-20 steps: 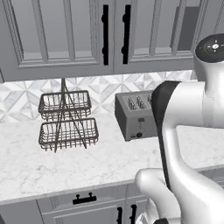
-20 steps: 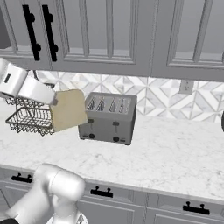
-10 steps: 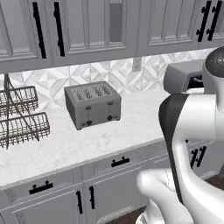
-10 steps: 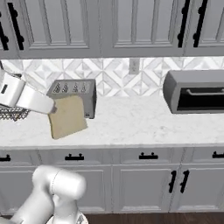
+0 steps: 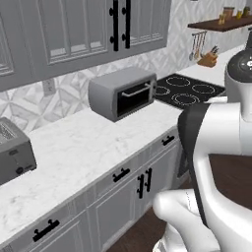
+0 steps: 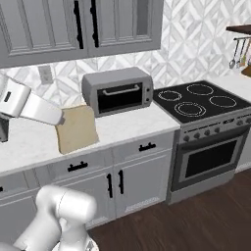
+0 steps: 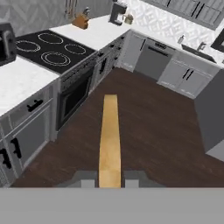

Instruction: Start the toaster. Once the lever pops up, take the bread to the plate on the dining counter.

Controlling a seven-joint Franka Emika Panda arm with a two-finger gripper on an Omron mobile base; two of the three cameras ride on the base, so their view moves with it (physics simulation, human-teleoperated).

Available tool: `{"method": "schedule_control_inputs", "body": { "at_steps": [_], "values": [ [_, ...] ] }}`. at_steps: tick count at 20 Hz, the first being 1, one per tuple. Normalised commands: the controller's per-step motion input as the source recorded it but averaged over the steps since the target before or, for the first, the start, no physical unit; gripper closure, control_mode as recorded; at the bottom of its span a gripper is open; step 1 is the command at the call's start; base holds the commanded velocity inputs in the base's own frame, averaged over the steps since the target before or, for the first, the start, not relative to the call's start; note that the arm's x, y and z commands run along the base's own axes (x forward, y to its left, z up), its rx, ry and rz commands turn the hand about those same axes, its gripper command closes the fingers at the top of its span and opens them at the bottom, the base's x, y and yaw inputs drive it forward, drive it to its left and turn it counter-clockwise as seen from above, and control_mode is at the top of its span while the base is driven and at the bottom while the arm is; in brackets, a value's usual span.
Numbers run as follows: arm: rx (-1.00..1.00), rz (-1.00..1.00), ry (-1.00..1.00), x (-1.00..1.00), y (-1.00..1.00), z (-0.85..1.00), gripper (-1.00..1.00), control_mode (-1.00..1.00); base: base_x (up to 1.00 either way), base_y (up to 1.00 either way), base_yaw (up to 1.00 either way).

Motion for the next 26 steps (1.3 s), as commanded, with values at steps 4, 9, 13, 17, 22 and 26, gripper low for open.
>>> {"method": "schedule_control_inputs", "body": {
  "at_steps": [4,9,13,17,22,26],
  "values": [
    [0.00,0.00,0.00,0.00,0.00,0.00,1.00,1.00,0.15,-1.00,-0.36],
    [0.00,0.00,0.00,0.00,0.00,0.00,1.00,1.00,0.48,-1.00,-0.20],
    [0.00,0.00,0.00,0.00,0.00,0.00,1.00,1.00,0.90,-1.00,-0.06],
    [0.00,0.00,0.00,0.00,0.00,0.00,1.00,1.00,0.73,-1.00,-0.18],
    [0.00,0.00,0.00,0.00,0.00,0.00,1.00,1.00,0.20,-1.00,-0.47],
    [0.00,0.00,0.00,0.00,0.00,0.00,1.00,1.00,0.15,-1.00,-0.52]
  ]
}}
